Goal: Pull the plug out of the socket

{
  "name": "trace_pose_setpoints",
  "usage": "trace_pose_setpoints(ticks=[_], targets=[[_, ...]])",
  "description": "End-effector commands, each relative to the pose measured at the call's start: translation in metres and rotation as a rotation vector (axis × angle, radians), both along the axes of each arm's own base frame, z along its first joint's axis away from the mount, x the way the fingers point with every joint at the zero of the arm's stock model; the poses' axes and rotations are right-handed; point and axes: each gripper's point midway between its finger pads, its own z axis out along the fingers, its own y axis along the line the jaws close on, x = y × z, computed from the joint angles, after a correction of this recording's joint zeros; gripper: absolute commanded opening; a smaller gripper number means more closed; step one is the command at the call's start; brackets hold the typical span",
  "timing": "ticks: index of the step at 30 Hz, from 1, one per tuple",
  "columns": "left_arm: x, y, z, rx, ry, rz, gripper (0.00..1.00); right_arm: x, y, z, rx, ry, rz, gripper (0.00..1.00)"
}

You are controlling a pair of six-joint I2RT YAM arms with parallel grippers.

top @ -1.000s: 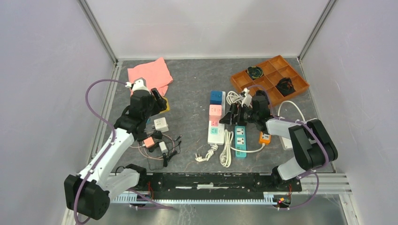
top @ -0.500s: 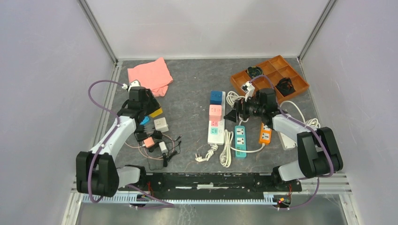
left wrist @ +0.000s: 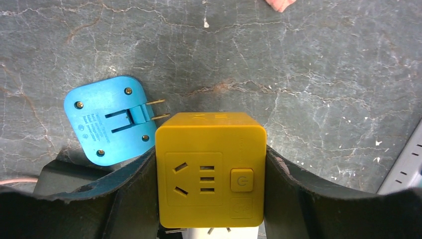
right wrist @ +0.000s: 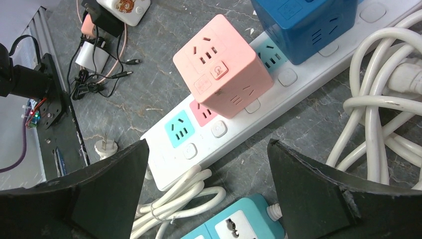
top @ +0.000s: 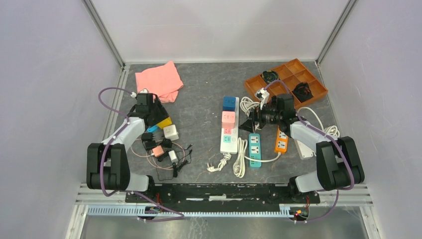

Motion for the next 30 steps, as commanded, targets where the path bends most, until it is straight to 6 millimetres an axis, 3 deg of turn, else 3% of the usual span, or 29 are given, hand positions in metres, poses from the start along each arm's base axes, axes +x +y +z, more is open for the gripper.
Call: trace_pose_setpoints(ticks=[1,5,12,20,23,30], targets=[[0.021,0.001,0.016,0.009,-0.071,-0.039,0.08,0.007,0.003,0.022,0.019,-0.079,0.029,0.96],[0.02,0.003,0.012,0.003,-0.059,-0.028,0.18,0.006,0.002,0.022,0.019,-0.083,0.031,0.96],[0.018,0.009,0.012,0.01,-0.043,0.013,0.54,0.007,0.002,0.022,0.016,-0.083,0.032,0.96],[0.014,0.02,0.031,0.044,-0.106,0.065,0.92,0.008,-0.001,0.022,0.011,-0.088,0.028,0.96],[0.012,0.022,0.038,0.053,-0.125,0.076,0.99,0.008,-0.002,0.021,0.01,-0.091,0.029,0.96],[0.009,0.023,0.056,0.053,-0.178,0.083,1.0,0.009,-0.003,0.021,0.005,-0.094,0.029,0.96]])
